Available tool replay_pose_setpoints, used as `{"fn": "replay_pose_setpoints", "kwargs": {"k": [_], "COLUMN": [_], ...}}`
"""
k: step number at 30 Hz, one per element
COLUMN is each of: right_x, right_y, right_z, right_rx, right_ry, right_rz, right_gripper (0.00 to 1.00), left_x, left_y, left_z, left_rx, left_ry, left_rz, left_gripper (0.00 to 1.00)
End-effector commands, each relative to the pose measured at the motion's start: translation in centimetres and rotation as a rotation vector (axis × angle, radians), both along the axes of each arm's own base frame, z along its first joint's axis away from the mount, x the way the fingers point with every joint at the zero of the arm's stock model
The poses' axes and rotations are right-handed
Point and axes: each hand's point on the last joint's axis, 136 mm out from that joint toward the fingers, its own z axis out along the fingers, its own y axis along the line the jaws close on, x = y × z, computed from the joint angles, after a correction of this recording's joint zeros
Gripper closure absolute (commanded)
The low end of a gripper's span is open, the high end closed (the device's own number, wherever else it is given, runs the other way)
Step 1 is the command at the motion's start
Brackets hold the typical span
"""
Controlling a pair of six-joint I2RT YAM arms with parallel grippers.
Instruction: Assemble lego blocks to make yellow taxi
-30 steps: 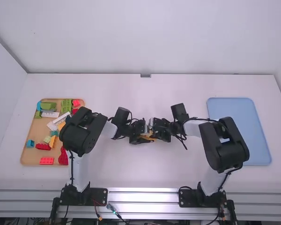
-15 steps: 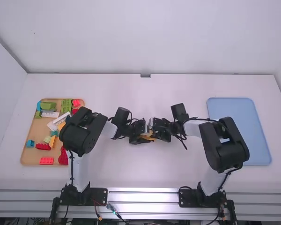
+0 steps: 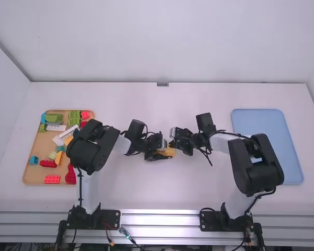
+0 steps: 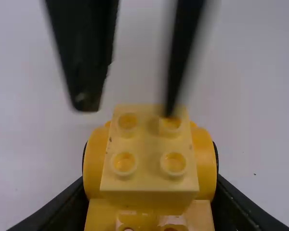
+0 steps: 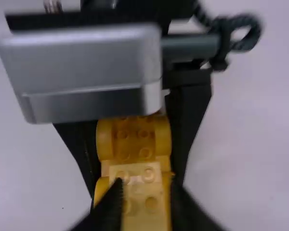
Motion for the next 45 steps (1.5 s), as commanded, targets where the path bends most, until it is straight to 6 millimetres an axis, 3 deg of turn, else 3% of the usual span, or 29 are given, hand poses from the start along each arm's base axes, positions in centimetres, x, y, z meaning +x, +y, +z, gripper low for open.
{"fn": "replay_pose_setpoints", "kwargs": {"k": [1, 12, 24, 26, 31, 32, 33, 34, 35, 36, 38, 40, 41, 45], "right_x": [-0.2, -1.5, -2.6, -2.4, 0.1, 1.1, 1.9, 2.4, 3.2, 4.2, 5.0, 5.3, 5.1, 4.6], "right_y": [0.5, 0.0, -2.6, -2.3, -0.1, 0.0, -0.2, -0.4, -0.8, -1.7, -2.9, -4.6, -4.8, -5.1], "right_z": [0.7, -4.4, -10.2, -9.7, -4.0, -2.1, -0.7, 0.0, 1.1, 2.2, 2.6, 3.0, 3.1, 3.5], "right_rx": [0.033, -0.078, -0.282, -0.259, -0.060, -0.028, -0.017, -0.017, -0.022, -0.044, -0.077, -0.129, -0.140, -0.142], "right_ry": [-0.003, 0.157, 0.269, 0.259, 0.172, 0.130, 0.107, 0.095, 0.090, 0.092, 0.107, 0.109, 0.109, 0.098], "right_rz": [0.021, -0.022, -0.104, -0.098, -0.047, -0.056, -0.081, -0.101, -0.152, -0.238, -0.333, -0.418, -0.425, -0.431], "right_gripper": [1.00, 1.00, 1.00, 1.00, 1.00, 0.94, 0.80, 0.59, 0.23, 0.01, 0.01, 0.01, 0.01, 0.01], "left_x": [0.1, 0.1, 0.3, 0.5, 0.5, 0.4, 0.5, 0.5, 0.5, 0.4, 0.3, 0.3, 0.3, 0.9], "left_y": [0.6, 0.6, 0.5, 0.5, 0.5, 0.5, 0.5, 0.5, 0.5, 0.6, 0.6, 0.7, 0.7, 1.4], "left_z": [-1.2, -1.2, -1.1, -1.0, -1.0, -1.0, -1.0, -1.1, -1.1, -1.2, -1.2, -1.3, -1.3, -0.6], "left_rx": [0.040, 0.040, 0.032, 0.028, 0.029, 0.030, 0.032, 0.033, 0.036, 0.037, 0.039, 0.044, 0.043, 0.064], "left_ry": [0.038, 0.038, 0.039, 0.037, 0.036, 0.039, 0.039, 0.039, 0.039, 0.044, 0.047, 0.050, 0.051, 0.052], "left_rz": [0.038, 0.038, 0.048, 0.052, 0.052, 0.052, 0.055, 0.055, 0.057, 0.057, 0.057, 0.059, 0.060, 0.095], "left_gripper": [0.60, 0.62, 0.62, 0.62, 0.59, 0.58, 0.56, 0.55, 0.54, 0.50, 0.45, 0.09, 0.00, 0.01]}}
